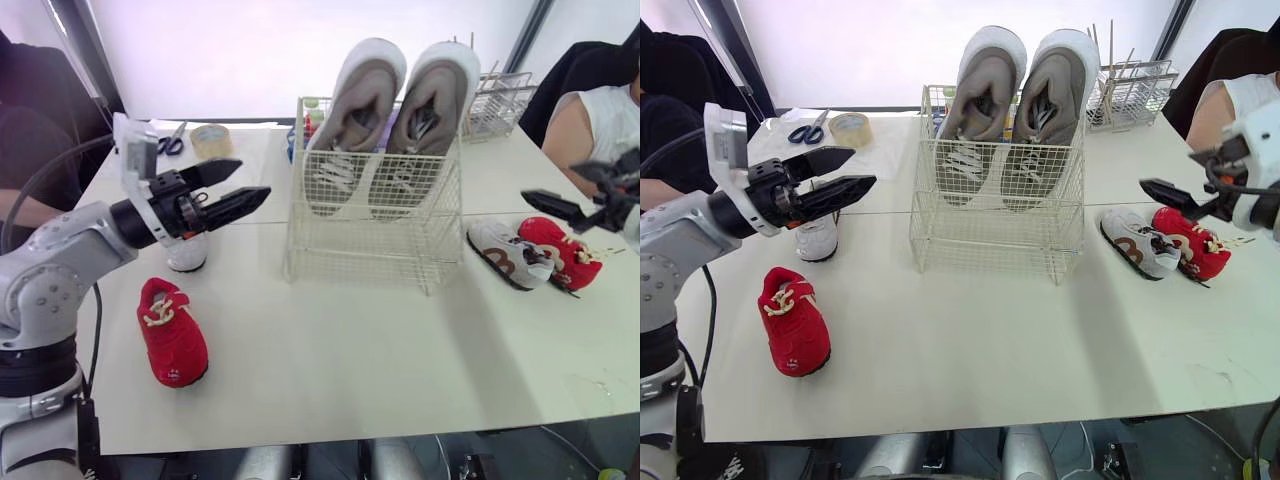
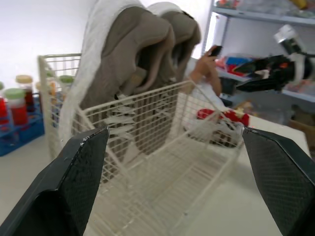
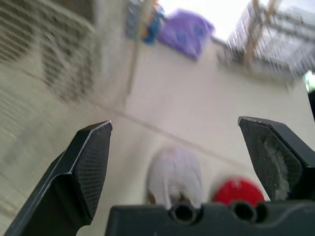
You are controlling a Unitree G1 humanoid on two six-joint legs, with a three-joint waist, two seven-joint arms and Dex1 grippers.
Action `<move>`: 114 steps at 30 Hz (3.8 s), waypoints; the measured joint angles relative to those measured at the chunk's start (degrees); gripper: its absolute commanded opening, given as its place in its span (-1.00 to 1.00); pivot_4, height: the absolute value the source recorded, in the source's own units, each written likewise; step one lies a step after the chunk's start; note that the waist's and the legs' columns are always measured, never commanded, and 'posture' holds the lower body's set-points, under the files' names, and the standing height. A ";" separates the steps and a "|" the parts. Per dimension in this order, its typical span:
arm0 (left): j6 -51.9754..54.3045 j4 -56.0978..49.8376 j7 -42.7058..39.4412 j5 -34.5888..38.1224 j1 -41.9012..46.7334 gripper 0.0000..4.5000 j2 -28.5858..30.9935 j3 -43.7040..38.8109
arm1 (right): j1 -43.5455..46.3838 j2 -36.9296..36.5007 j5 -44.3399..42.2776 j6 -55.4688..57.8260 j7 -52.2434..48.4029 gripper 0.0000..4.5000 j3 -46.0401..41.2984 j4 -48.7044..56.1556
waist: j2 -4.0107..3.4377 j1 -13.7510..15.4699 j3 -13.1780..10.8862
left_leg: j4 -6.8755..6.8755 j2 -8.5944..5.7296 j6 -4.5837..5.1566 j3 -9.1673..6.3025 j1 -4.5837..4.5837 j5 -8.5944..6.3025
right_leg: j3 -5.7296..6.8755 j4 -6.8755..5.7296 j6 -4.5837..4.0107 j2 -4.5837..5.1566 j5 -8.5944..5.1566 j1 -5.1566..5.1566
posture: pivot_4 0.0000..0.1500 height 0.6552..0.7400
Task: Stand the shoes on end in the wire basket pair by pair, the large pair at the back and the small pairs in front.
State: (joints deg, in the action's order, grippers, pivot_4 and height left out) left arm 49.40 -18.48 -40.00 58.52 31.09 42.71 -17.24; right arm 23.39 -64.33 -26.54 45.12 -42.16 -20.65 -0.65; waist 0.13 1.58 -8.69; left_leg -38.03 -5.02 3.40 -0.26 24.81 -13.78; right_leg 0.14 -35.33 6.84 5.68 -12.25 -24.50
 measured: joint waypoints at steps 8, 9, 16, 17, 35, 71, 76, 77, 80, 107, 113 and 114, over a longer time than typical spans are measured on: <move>0.62 -0.77 -2.15 0.74 -0.49 0.99 0.60 0.88 | -4.54 3.11 2.99 -1.38 -0.83 1.00 1.74 -8.52 | -0.09 -0.81 -0.04 | 0.05 -0.01 0.00 0.00 0.00 0.00 | -0.02 0.05 -0.01 0.03 -0.01 0.02 | 1.00 1.00; 0.62 -0.77 -2.10 0.74 -0.48 0.99 0.60 0.88 | -5.22 3.67 3.22 -1.43 -1.09 1.00 2.32 -9.29 | -0.12 -0.87 -0.05 | 0.05 -0.02 0.00 0.00 0.00 0.00 | -0.02 0.05 -0.01 0.03 -0.01 0.01 | 1.00 1.00; 0.43 -1.01 -2.21 0.41 -0.89 0.99 0.94 0.92 | -5.73 5.33 4.45 -3.45 -2.05 1.00 2.92 -11.62 | -0.27 -0.88 -0.12 | 0.07 -0.01 0.00 0.00 0.00 0.00 | -0.02 0.06 -0.01 0.02 0.00 0.00 | 1.00 1.00; 0.43 -1.29 -2.18 0.38 -1.25 0.99 0.97 0.92 | -5.52 5.99 5.01 -4.17 -1.99 1.00 3.46 -12.37 | -0.26 -0.90 -0.12 | 0.07 -0.01 0.00 0.00 0.00 0.00 | -0.02 0.07 -0.01 0.02 -0.01 0.01 | 1.00 1.00; 0.33 -4.95 1.38 -0.74 -2.09 1.00 1.19 1.54 | 1.16 12.13 10.77 -10.14 -1.37 -0.22 10.60 -22.50 | -0.29 -1.04 -0.14 | 0.12 -0.01 -0.02 0.00 0.00 -0.01 | -0.03 0.09 -0.01 0.01 -0.01 -0.02 | 1.00 1.00; 14.47 20.86 -10.91 3.80 21.28 1.00 3.37 3.36 | 26.09 11.85 12.36 -43.41 -14.45 -0.98 21.45 12.18 | -0.39 -1.01 -0.82 | 0.61 -0.04 -0.46 -0.01 0.01 0.41 | -0.01 0.15 0.14 -0.02 0.06 -0.25 | 1.00 1.00; 16.55 20.55 -11.17 4.59 21.31 1.00 3.41 3.15 | 27.21 15.07 17.64 -52.06 -14.69 -0.98 24.98 9.56 | -0.33 -1.07 -0.87 | 0.64 -0.03 -0.53 -0.01 0.01 0.45 | -0.01 0.12 0.14 -0.04 0.06 -0.28 | 1.00 1.00; 16.71 20.50 -11.16 4.76 21.32 1.00 3.40 3.07 | 27.76 15.71 18.62 -53.42 -14.84 -0.98 25.41 8.84 | -0.33 -1.12 -0.88 | 0.64 -0.03 -0.55 -0.02 0.01 0.45 | -0.01 0.12 0.13 -0.04 0.06 -0.29 | 1.00 1.00; 17.62 20.47 -11.06 5.51 21.43 1.00 3.38 2.91 | 29.42 17.22 20.55 -56.88 -15.27 -0.98 27.04 6.97 | -0.33 -1.23 -0.88 | 0.65 -0.03 -0.56 -0.02 0.01 0.46 | 0.00 0.11 0.13 -0.05 0.06 -0.30 | 1.00 1.00; 19.76 13.65 6.60 17.18 13.89 -0.88 -4.55 -6.94 | 29.29 18.14 -6.92 -16.11 -16.02 0.99 16.25 10.69 | -0.27 -0.86 -0.92 | 0.73 -0.03 -0.50 -0.11 0.01 0.32 | -0.02 0.05 0.11 0.03 0.06 -0.33 | 1.00 1.00; 15.72 11.68 15.92 23.52 12.78 -0.88 -9.56 -9.49 | 21.15 22.21 -29.65 7.40 -3.42 0.99 2.44 11.59 | -0.23 -0.87 -0.89 | 0.78 -0.03 -0.43 -0.14 0.00 0.27 | -0.04 0.07 0.10 0.05 0.06 -0.32 | 1.00 1.00; 14.74 11.35 17.39 24.65 12.67 -0.88 -10.64 -9.48 | 19.44 24.75 -33.40 9.81 -0.07 0.99 1.54 12.29 | -0.24 -1.03 -0.88 | 0.80 -0.03 -0.43 -0.13 0.00 0.27 | -0.04 0.06 0.10 0.04 0.06 -0.34 | 1.00 1.00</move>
State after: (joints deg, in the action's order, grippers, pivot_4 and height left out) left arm 64.13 -7.14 -22.61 83.17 43.76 32.07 -26.73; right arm 42.83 -39.57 -59.95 54.93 -42.22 -19.10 11.64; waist -0.11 0.55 -9.58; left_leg -37.23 -5.05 2.98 -0.40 24.82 -13.51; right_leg 0.10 -35.27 6.94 5.73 -12.19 -24.84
